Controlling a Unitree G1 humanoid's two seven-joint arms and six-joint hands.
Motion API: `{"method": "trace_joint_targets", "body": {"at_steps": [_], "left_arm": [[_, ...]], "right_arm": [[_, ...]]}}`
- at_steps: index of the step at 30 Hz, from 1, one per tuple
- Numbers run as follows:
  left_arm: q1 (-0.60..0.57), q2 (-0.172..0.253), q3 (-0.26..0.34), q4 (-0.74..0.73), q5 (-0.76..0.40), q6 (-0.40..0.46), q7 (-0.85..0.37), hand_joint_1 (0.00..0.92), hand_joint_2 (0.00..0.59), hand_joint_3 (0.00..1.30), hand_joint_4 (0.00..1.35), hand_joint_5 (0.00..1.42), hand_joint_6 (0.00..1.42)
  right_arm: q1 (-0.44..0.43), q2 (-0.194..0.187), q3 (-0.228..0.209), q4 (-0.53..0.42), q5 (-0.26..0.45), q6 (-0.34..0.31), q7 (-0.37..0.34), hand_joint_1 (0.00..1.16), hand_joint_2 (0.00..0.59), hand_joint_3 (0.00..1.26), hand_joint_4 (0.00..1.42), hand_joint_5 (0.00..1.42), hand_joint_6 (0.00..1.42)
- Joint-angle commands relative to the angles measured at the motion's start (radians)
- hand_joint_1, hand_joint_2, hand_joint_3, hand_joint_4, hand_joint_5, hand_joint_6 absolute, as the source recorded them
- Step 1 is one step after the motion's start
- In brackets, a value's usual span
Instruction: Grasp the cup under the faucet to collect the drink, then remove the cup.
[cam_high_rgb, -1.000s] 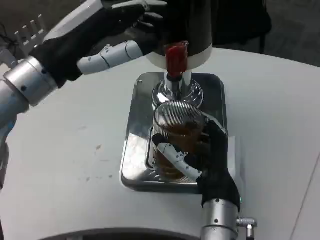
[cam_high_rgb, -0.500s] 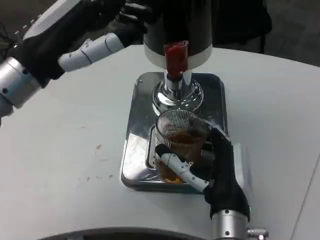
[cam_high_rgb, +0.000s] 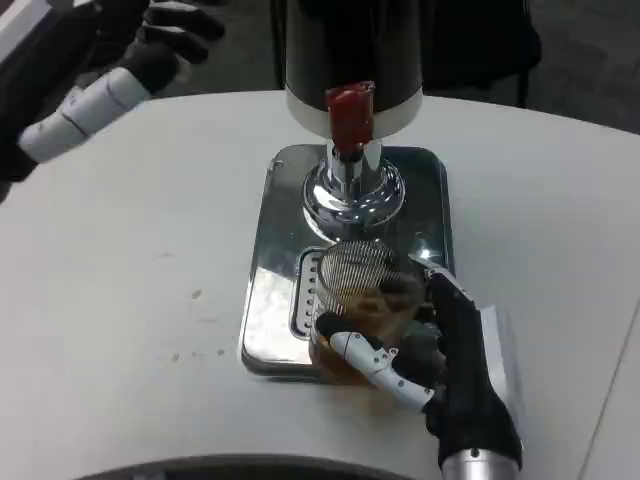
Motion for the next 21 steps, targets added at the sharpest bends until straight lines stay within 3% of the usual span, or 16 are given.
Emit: {"method": "trace_joint_targets", "body": {"at_steps": [1,12,21], "left_arm": [[0.104,0.044,0.072,-0.076,-0.024,0.047,0.040,0.000,0.118,0.30,0.34,0.40,0.45],[0.323,0.076,0.183,-0.189,-0.028,0.103,0.068,0.000,0.118,0.30,0.34,0.40,0.45],[0.385,0.098,0.187,-0.185,-0.007,0.084,0.064,0.000,0.118,0.30,0.34,0.40,0.45]], "right_arm": [[0.026,0.064,0.010,-0.048,-0.010,-0.014,0.017,0.74,0.218,0.66,0.74,0.82,0.76],[0.054,0.050,0.004,-0.084,-0.037,-0.009,0.046,0.74,0.217,0.68,0.74,0.84,0.77],[0.069,0.055,-0.014,-0.132,-0.057,-0.013,0.040,0.75,0.225,0.68,0.75,0.84,0.78]]}}
